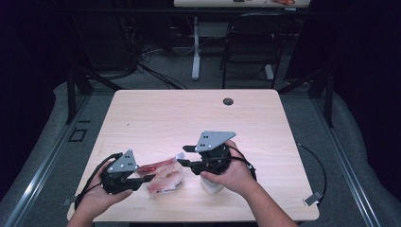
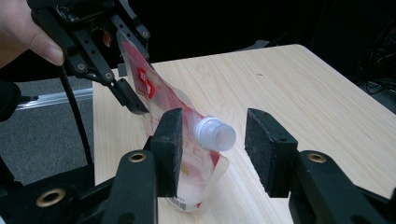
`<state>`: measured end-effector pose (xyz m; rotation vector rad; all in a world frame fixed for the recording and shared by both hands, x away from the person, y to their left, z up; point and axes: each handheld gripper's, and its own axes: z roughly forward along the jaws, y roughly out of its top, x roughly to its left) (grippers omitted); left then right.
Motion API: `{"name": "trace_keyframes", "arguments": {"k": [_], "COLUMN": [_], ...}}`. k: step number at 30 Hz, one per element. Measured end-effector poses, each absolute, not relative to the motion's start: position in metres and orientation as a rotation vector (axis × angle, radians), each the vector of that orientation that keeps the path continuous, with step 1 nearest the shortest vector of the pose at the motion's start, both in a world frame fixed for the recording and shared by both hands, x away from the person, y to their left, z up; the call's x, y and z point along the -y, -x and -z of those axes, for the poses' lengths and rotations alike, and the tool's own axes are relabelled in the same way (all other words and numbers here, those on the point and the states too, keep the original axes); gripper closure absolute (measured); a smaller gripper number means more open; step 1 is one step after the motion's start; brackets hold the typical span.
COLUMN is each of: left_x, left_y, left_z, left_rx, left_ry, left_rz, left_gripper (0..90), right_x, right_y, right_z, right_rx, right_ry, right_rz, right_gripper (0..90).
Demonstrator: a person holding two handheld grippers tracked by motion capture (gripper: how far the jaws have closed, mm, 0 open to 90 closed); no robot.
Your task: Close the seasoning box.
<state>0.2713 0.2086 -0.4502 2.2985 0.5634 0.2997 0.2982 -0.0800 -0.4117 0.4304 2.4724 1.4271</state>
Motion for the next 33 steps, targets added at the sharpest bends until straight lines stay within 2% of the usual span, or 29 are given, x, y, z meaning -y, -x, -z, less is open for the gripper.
{"name": "trace_keyframes", "arguments": {"k": [10, 22, 33], "left_x": [-0.209, -0.206, -0.202], "left_y": [-0.272, -0.27, -0.271], "left_z": [0.448, 0.447, 0.445], "left_rx": [-0.591, -0.565, -0.575], "left_ry": [-2.295, -2.319, -2.33], "left_rz": [-0.302, -0.304, -0.336], "left_gripper": [70.6, 88.4, 90.0], "right_x": [0.087, 0.108, 0.14], "right_y": [-0.296, -0.291, -0.286], "right_z": [0.409, 0.414, 0.418], "right_rx": [-2.453, -2.421, -2.348], "right_ry": [-0.435, -0.479, -0.554], "right_rz": [-1.431, -1.442, -1.488], "right_gripper": [57.0, 57.0, 56.9]}}
